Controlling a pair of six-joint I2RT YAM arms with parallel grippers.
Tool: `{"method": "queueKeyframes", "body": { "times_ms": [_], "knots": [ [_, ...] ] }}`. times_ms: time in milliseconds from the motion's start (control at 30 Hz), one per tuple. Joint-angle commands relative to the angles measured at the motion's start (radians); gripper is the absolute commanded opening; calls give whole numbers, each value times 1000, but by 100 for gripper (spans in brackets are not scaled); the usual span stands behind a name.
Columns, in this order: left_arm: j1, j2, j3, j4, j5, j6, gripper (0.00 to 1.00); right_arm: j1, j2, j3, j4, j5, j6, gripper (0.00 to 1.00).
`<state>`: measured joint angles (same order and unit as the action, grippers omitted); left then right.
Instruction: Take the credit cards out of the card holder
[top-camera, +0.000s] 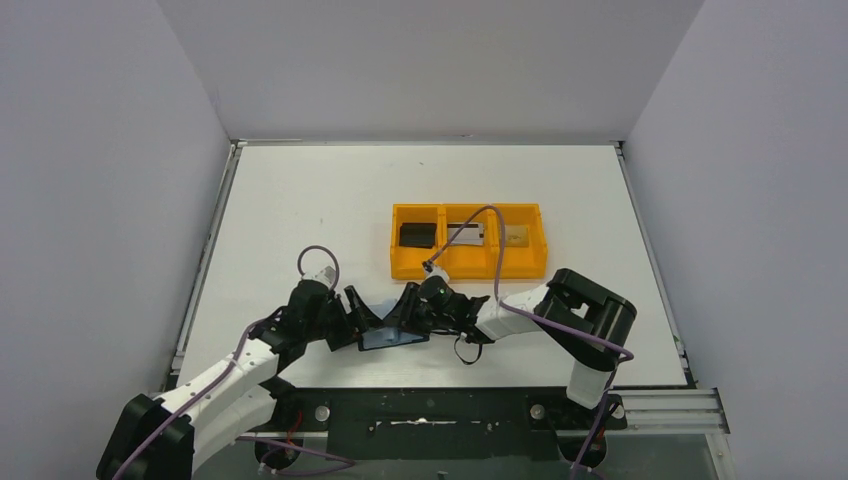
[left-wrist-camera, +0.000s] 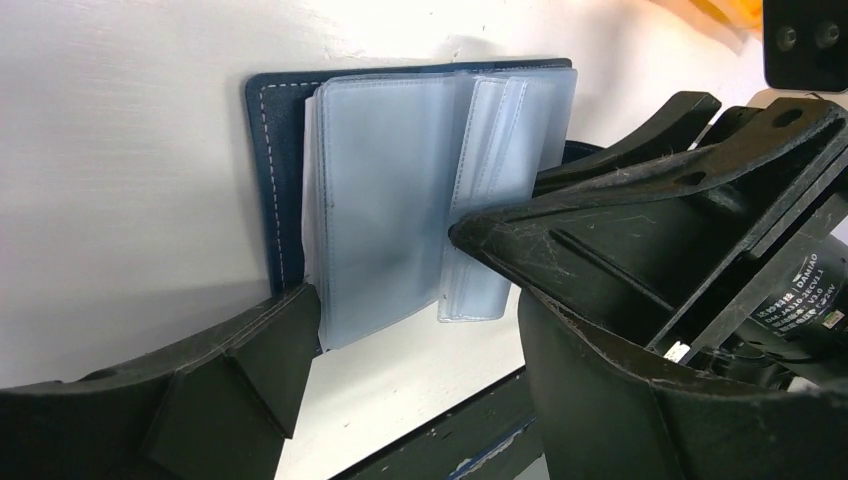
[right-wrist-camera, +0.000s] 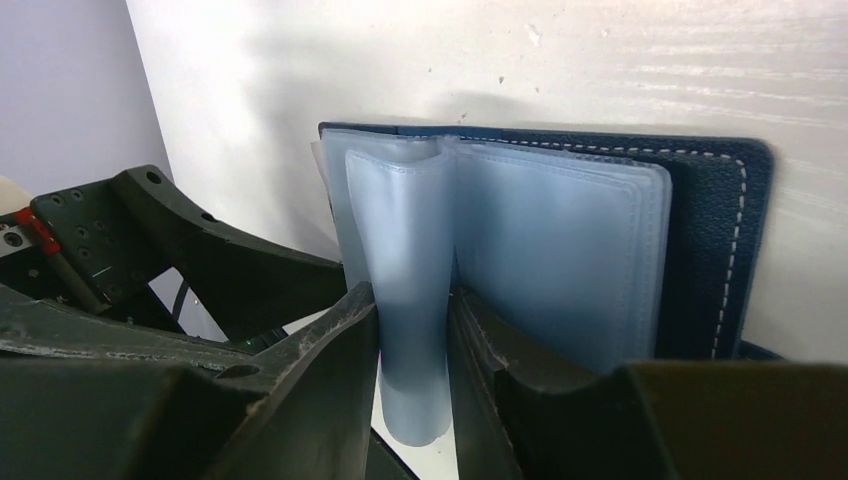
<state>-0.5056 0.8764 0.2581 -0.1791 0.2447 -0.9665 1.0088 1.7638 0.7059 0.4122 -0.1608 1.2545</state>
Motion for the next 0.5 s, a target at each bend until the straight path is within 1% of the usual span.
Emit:
{"method": "queueKeyframes", "body": {
  "times_ms": [0, 100, 167, 367, 467],
  "knots": [
    [4, 24, -16, 120, 22, -30, 73, -6, 12, 36, 8, 17, 10, 32],
    [4, 32, -27, 134, 16, -30, 72, -7, 16, 37, 10, 12, 11, 32],
    [4, 35, -32, 157, 30, -29, 70, -8, 19, 37, 13, 9, 13, 32],
    [4, -27, -15, 179, 47, -32, 52, -10, 16, 33, 13, 7, 14, 32],
    [4, -73, 2, 182, 55, -26, 47, -10, 21, 34, 21, -1, 16, 33]
  ]
}}
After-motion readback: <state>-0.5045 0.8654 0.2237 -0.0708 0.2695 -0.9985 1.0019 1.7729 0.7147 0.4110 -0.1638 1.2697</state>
